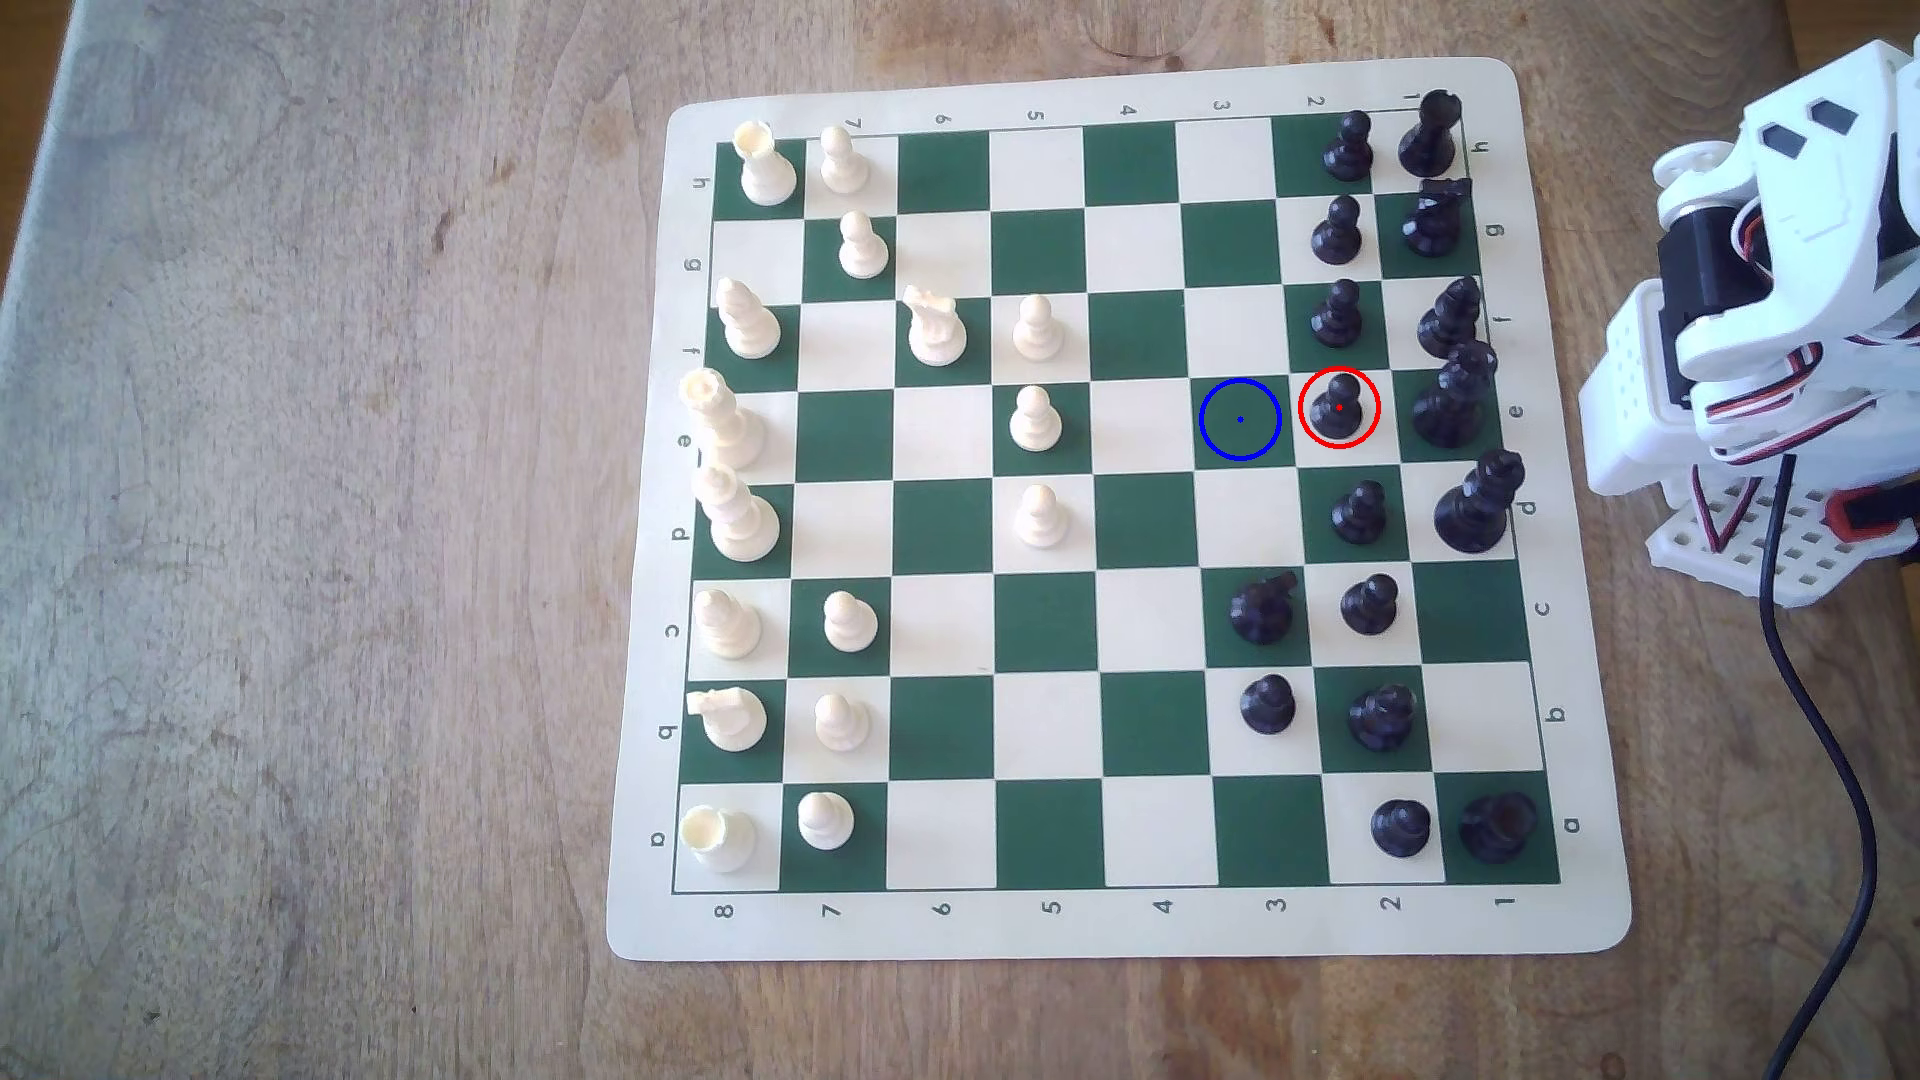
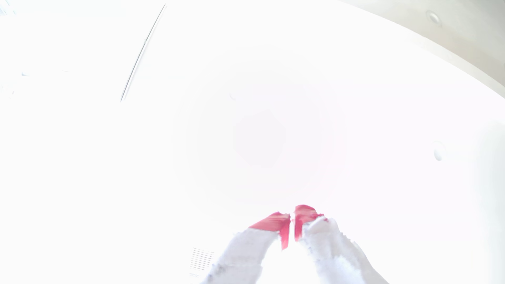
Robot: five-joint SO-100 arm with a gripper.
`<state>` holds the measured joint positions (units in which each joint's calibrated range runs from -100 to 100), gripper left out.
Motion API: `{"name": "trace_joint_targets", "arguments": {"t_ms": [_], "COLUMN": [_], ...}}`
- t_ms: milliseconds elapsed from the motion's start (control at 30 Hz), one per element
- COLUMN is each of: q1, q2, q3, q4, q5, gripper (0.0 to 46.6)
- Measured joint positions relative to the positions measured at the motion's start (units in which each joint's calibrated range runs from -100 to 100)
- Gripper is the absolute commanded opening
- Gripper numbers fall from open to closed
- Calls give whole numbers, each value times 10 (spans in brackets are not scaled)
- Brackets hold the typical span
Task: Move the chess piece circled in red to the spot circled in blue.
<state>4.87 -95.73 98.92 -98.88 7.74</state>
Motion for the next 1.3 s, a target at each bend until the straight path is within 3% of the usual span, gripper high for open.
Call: {"name": "trace_joint_targets", "arguments": {"t_ms": [300,633,967,1100,1200,1300], "q1": [22,32,46,51,61,70], "q2": [1,1,2,2,14,39], "q3": [-16,-160,-224,-266,-305,-344], "q4": [67,522,908,1092,1214,1299], "q5": [2,0,-5,-42,-25,-33], "gripper": [2,2,2,12,10,10]}}
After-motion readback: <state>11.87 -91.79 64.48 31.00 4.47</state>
